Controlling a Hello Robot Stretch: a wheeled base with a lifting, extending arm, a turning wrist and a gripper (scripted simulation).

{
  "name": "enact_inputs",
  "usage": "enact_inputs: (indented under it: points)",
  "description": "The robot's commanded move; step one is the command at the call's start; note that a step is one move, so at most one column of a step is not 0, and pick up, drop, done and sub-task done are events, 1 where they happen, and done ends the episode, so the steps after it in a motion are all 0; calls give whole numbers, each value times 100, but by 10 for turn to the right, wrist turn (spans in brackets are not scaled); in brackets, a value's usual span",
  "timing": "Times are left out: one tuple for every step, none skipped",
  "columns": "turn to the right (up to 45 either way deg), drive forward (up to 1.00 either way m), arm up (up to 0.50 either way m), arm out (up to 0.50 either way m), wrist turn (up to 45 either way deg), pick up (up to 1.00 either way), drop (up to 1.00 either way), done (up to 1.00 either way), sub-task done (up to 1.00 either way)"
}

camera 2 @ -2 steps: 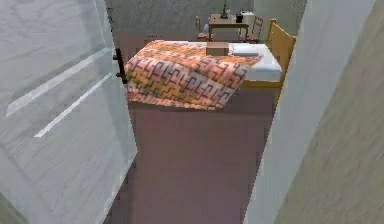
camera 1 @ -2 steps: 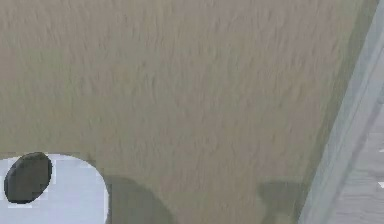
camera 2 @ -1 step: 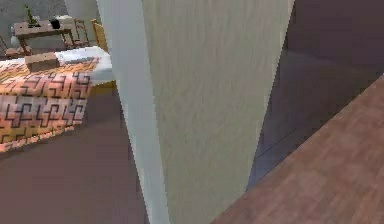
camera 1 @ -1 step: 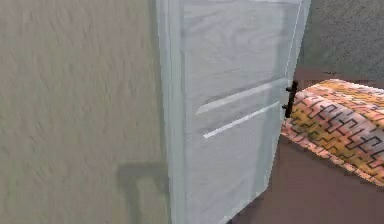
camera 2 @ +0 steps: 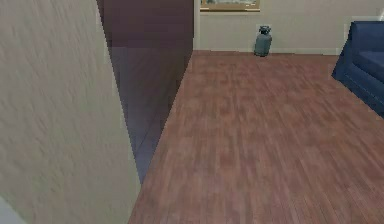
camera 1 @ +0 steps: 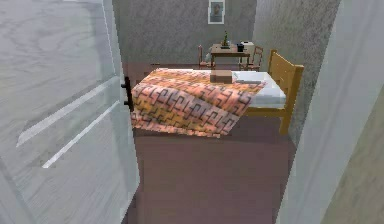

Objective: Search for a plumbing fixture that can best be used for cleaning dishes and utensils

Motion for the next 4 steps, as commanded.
enact_inputs:
  points:
    - [30, 0, 0, 0, 0, 0, 0, 0, 0]
    - [0, 45, 0, 0, 0, 0, 0, 0, 0]
    - [-90, 0, 0, 0, 0, 0, 0, 0, 0]
    - [0, 100, 0, 0, 0, 0, 0, 0, 0]
